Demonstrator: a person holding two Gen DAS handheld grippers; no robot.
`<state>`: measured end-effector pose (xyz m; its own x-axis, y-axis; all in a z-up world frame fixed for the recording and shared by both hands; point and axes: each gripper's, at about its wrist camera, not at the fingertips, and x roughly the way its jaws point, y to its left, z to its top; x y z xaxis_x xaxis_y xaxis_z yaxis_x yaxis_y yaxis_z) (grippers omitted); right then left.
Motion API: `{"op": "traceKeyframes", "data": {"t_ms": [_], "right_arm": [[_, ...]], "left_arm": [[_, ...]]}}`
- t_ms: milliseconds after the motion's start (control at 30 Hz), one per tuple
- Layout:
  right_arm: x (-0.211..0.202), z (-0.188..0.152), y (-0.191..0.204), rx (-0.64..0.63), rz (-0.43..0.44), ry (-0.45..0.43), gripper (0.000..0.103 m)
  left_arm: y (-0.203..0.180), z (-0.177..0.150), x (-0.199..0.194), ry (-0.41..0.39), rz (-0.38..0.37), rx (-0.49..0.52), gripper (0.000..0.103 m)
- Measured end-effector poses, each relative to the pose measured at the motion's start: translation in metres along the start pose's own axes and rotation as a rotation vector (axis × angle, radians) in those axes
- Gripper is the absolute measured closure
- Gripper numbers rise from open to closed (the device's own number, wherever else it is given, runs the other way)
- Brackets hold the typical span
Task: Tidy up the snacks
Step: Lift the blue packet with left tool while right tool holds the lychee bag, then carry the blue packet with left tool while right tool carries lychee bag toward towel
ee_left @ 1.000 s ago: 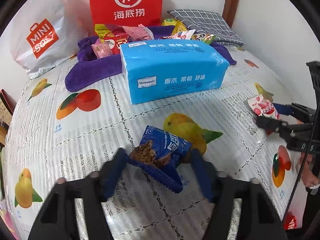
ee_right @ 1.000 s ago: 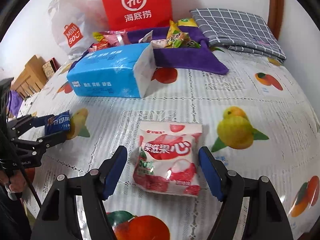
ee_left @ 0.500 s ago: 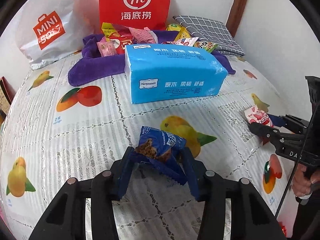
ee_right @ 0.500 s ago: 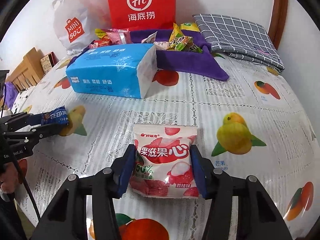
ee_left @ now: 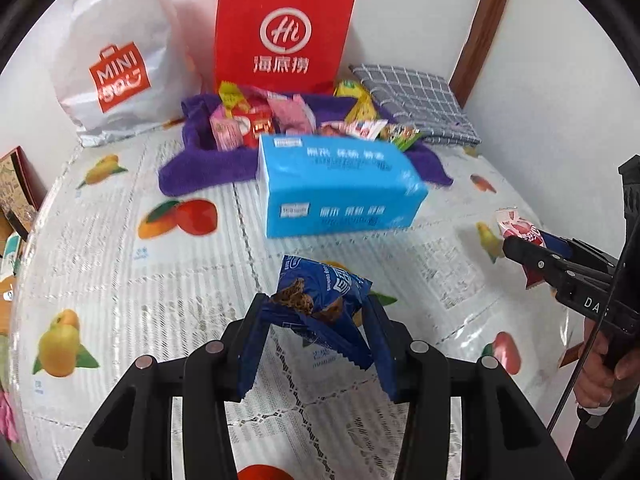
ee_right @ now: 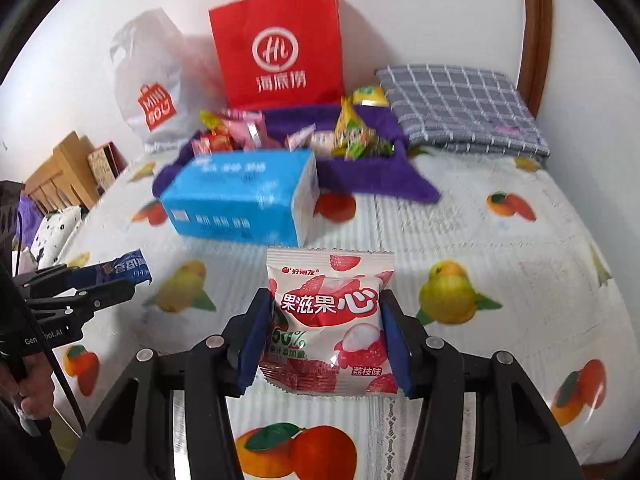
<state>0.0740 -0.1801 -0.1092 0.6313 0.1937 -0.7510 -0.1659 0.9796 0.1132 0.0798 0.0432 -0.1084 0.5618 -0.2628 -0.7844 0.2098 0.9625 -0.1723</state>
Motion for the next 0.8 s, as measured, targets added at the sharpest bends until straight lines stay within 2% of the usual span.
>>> {"op": "traceKeyframes", "data": {"t_ms": [367,800], "right_arm": [[-0.026,0.028,0.008,0.006,-0.029,-0.062,0.050],[-0.042,0.055,0.010,0.020,-0.051,-0.109,0.050]], "left_arm": [[-0.003,0.021,-0.030,-0.053,0.009,-0.004,0.058],[-0.002,0.043,-0.046,-0.099,0.026,-0.020,0.058]]}}
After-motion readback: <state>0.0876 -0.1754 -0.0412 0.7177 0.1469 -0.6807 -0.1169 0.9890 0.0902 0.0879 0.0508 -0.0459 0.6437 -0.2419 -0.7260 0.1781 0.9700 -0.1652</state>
